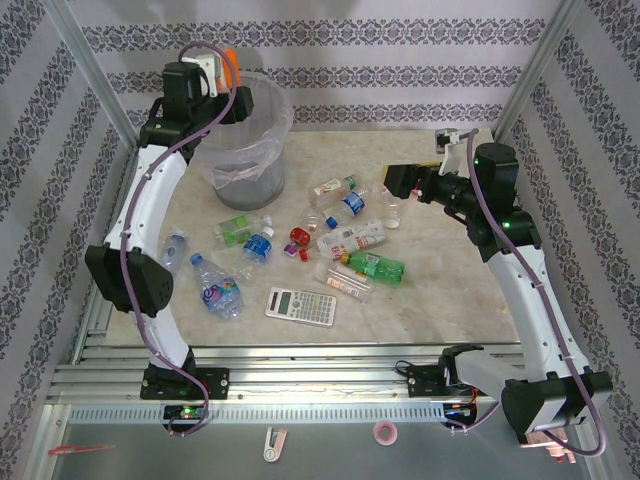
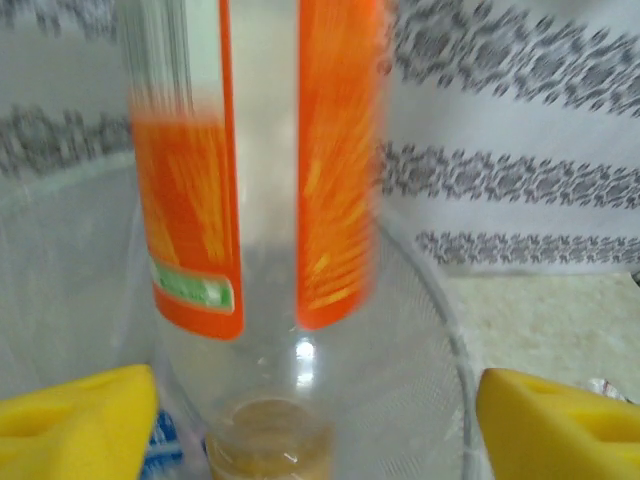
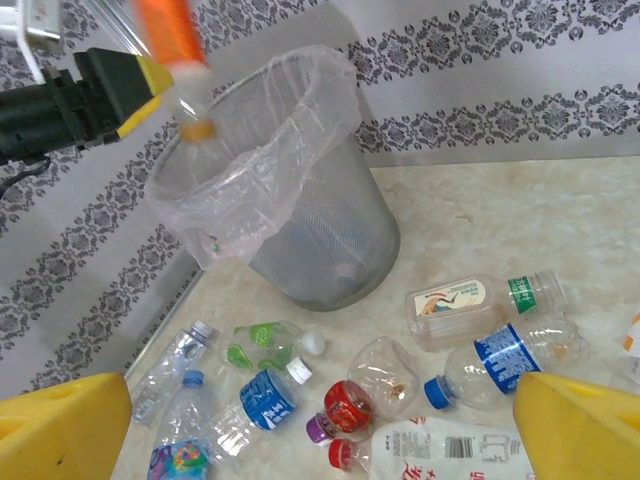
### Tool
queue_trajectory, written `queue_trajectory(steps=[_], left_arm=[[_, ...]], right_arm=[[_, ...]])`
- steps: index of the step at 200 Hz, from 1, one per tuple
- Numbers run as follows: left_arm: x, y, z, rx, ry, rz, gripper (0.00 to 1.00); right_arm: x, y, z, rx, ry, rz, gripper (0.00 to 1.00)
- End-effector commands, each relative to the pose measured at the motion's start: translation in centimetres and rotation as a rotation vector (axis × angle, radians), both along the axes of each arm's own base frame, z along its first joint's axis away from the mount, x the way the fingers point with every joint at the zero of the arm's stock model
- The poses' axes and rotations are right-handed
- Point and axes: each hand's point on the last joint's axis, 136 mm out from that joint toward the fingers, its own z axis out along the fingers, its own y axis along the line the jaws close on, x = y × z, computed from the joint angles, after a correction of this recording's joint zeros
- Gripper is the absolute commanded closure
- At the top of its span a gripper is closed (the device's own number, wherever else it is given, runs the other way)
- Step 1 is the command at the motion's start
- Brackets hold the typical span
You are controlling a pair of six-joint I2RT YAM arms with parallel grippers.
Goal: Throw the plastic bottles in the bin
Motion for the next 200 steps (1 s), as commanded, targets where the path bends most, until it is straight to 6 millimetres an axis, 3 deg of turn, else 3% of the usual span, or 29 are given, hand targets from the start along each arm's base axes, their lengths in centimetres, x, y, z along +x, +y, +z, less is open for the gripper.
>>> queue_trajectory(steps=[1,51,200], left_arm=[[-2.7,-0.2,5.5,-0.080,-0.063,-0.001,0.00],[-4.9,-1.2,10.4,-0.123,-0.170,-0.069,0.00],[-11.0,-6.0,17.2,-0.085,-0.385,-0.325,0.00]], right_arm=[[-0.7,-0.7,-0.2,-0.032,-0.017,-0.018,0.02],[-0.4,-1.4,-1.7,-0.017,0.040,-0.044,0.02],[0.4,-4.0,-4.5,-0.056,0.202,-0.145,0.02]])
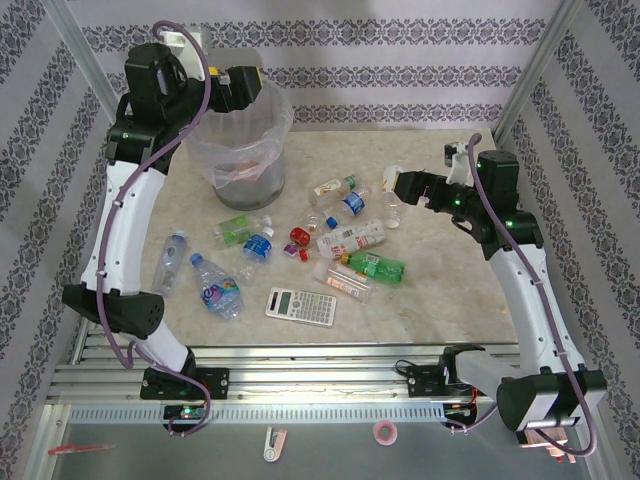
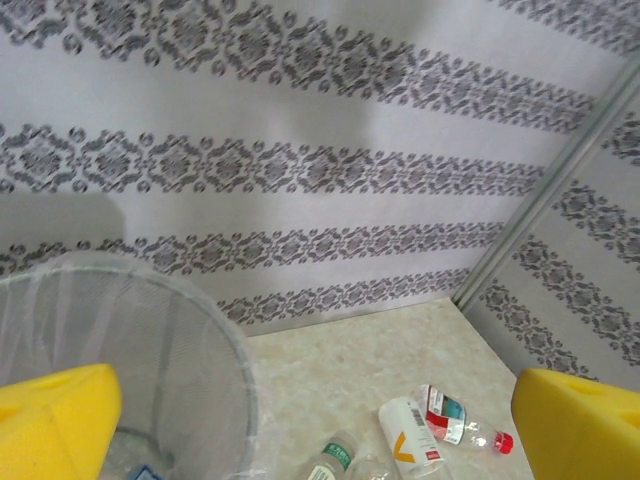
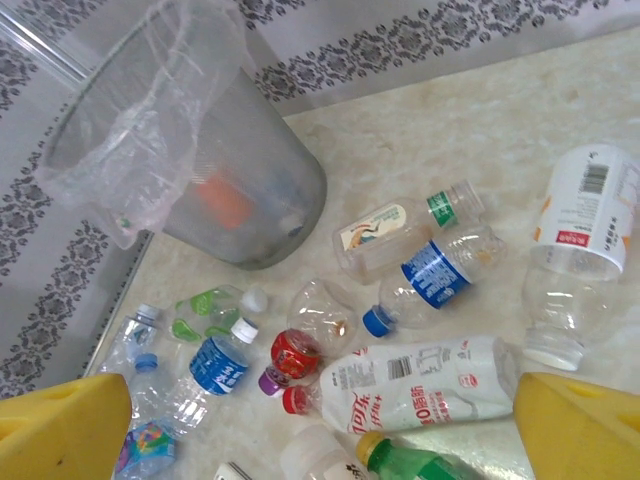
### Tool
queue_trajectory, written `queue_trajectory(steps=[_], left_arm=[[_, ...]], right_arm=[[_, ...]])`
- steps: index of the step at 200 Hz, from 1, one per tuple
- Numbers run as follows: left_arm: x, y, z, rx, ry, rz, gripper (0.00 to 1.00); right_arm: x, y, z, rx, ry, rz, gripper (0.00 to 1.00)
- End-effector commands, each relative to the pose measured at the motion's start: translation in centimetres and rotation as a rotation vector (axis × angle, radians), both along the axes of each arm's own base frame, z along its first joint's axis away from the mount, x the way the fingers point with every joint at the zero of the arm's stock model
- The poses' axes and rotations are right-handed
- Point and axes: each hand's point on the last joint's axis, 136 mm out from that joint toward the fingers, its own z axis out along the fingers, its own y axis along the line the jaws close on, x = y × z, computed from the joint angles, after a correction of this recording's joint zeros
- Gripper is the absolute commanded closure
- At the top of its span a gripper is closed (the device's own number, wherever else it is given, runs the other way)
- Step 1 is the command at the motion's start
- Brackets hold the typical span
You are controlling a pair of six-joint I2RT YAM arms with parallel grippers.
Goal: Throw the plastic bottles in the bin
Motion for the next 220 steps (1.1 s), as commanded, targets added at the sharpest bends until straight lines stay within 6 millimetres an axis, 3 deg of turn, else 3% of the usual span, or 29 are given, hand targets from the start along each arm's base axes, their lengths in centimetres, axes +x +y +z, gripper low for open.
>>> queue_trajectory(steps=[1,54,87,148,193,220], left_arm=[[-2.9,-1.4,4.4,0.007,-0.147,-0.079,0.00],[-4.4,-3.5,4.8,0.013,-0.165,-0.168,0.00],[-5.2,-4.7,4.7,0.021,-0.170,-0.219,0.00],[-6.0,-5.7,4.8,0.014,-0.179,-0.255,0.00],[-6.3,-6.0,4.8,0.006,-0.180,-0.267,0.00],[-6.5,-6.1,4.8,0.005,-0.175,-0.272,0.00]], right_arm=[[0.1,-0.6,0.5,-0.030,0.003,-0.016,0.02],[0.0,-0.8,-1.2,-0.052,0.073,-0.013,0.02],[-0.8,-0.6,-3.8,-0.125,0.148,0.028,0.02],[-4.7,0.8,-11.4,-0.428,0.271,0.249,0.02],[-7.5,0.4,-17.5,-0.679,0.382,0.469,0.04],[-7.9,0.1,-19.3,-0.733,0.394,0.542,0.05]])
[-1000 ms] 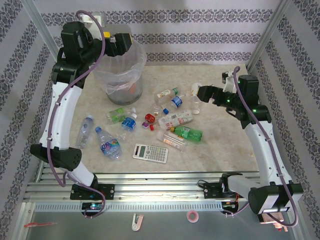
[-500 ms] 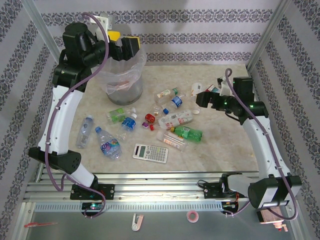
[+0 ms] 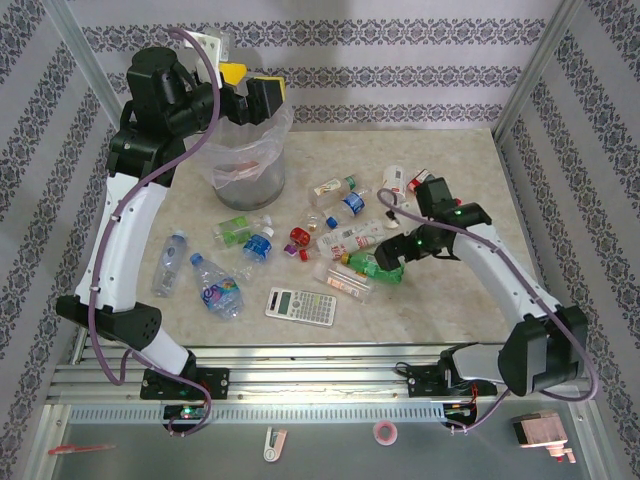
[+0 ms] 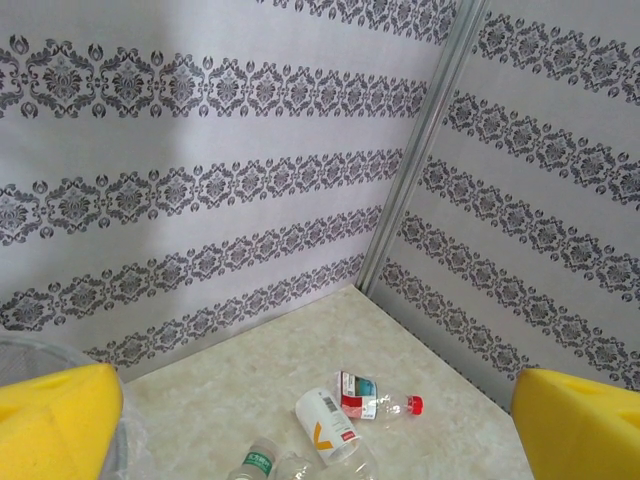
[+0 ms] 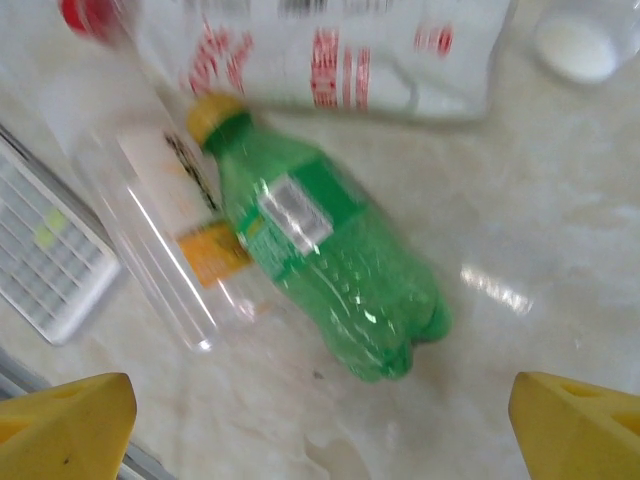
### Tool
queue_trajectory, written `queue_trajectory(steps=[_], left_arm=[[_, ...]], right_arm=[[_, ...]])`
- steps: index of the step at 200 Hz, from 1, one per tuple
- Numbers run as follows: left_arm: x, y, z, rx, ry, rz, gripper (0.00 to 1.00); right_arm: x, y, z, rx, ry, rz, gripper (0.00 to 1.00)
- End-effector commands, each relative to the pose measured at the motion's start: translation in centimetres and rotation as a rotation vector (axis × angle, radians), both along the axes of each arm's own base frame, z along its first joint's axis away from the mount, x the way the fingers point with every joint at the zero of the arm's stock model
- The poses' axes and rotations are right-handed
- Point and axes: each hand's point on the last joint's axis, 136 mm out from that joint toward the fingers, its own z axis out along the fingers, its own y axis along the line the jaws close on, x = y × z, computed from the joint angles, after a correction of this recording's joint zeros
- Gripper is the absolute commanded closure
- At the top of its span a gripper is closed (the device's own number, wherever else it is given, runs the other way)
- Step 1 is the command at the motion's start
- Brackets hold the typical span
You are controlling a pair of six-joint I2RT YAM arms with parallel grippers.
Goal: Throw the plastic bottles in the bin
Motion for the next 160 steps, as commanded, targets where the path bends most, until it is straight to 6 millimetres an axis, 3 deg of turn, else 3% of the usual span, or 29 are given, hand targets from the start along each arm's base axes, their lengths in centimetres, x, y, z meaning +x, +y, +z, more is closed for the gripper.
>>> queue_trajectory(steps=[1,29,77,160], left_arm=[[-1.9,-0.6,2.1,-0.018,-0.069,-0.039,0.00],[-2.0,-0.7,2.0,-0.023,-0.063,-0.043,0.00],[-2.6,-1.0,2.0,-0.020,-0.062,-0.056,0.00],[-3.2,-0.8,2.4,-0.030,-0.068,-0.056,0.00]], right_arm=[[-1.0,-1.0,-1.7,-0.104,0.014,0.129,0.05],[-1.2,0.0,-2.9,-0.076,0.020,0.240,0.07],[-1.1,-0.6,-5.4,-0.137,0.053,0.373,0.07],[1.4,0.4,-8.4,-0.137,0.095,0.448,0.08]])
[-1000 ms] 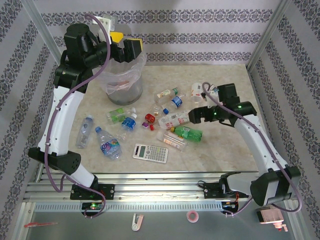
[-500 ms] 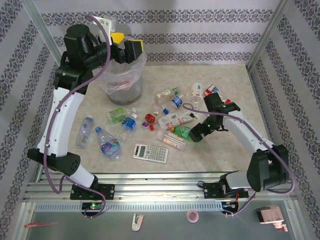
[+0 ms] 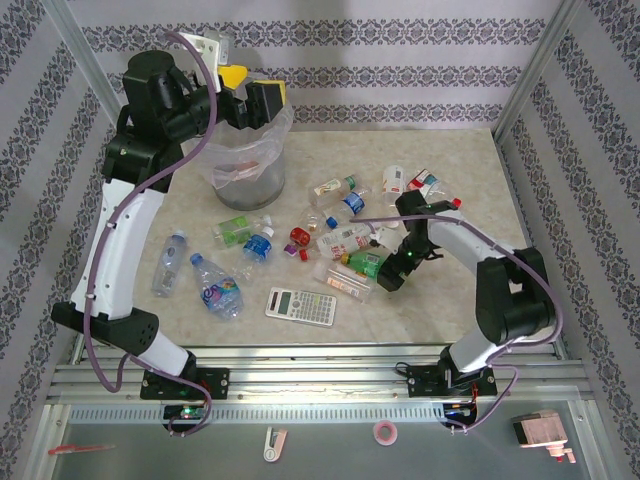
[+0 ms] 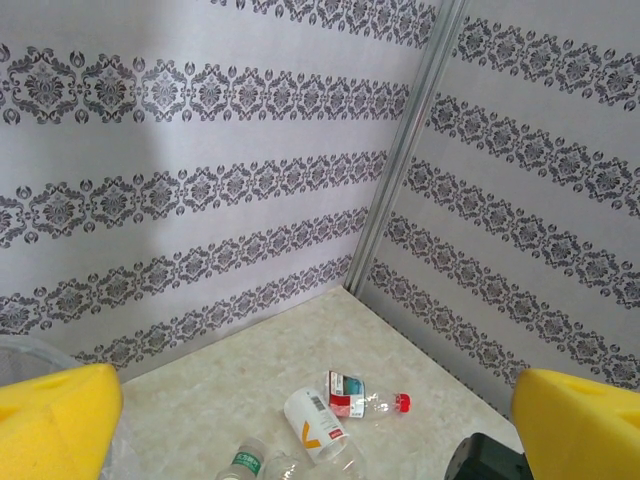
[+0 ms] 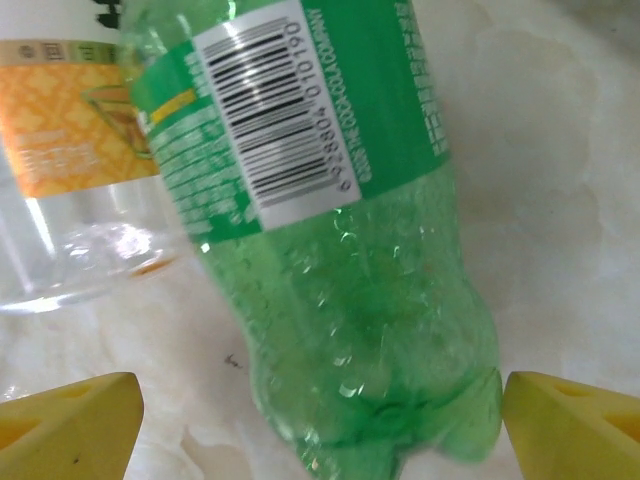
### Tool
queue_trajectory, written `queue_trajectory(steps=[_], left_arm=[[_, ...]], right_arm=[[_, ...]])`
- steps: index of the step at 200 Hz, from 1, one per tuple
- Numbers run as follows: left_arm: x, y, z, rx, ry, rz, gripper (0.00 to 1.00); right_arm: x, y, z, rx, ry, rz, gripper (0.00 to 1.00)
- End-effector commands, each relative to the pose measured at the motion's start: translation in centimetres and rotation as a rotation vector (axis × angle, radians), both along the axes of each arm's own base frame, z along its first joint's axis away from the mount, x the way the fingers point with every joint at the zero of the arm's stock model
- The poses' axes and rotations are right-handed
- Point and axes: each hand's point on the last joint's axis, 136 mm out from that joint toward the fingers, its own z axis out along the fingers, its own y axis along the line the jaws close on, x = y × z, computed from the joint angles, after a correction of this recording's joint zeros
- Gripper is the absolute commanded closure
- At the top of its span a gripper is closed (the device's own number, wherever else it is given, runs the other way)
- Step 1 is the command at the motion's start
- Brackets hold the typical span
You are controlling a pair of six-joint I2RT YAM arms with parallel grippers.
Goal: Throw the plastic bottles in the bin
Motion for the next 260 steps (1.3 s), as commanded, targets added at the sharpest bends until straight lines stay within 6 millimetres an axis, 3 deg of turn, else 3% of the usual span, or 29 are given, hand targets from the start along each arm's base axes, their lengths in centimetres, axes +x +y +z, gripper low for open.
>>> queue_trajectory(steps=[1,52,92,123,153,193,260], left_arm=[[-1.7,-0.4,1.9,-0.025,-0.056,-0.033,0.00],[-1.9,-0.4,1.9,-0.021,-0.056,-0.030,0.00],[-1.9,-0.5,2.3,-0.033,-0.063,-0.033,0.00],[-1.6,-0.7,2.1,-0.037,-0.053,-0.036,0.00],[-1.7,-0.9,2.1,-0.039,-0.055,-0.048,0.00],[-1.6,-1.2,2.1,-0.043,-0.056,-0.063,0.00],[-1.4,-1.8,1.6,-0.048,-0.054,-0.081,0.00]], right_arm=[[1.5,0.7,0.1,0.008,-0.033,0.044,0.08],[1.7,0.8,-1.9,-0.013,-0.006,0.054,0.10],[1.7,1.0,-2.9,-0.033,0.006,0.060,0.18],[1.8,1.3,-3.0,-0.033,-0.005,0.053,0.26],[1.2,1.5,-3.1,-0.029,0.005,0.042,0.40],[0.9,1.3,-2.5,-0.044,-0.015,0.032,0.53],[-0.2,1.0,0.0,-0.042,-0.061,0.040,0.59]])
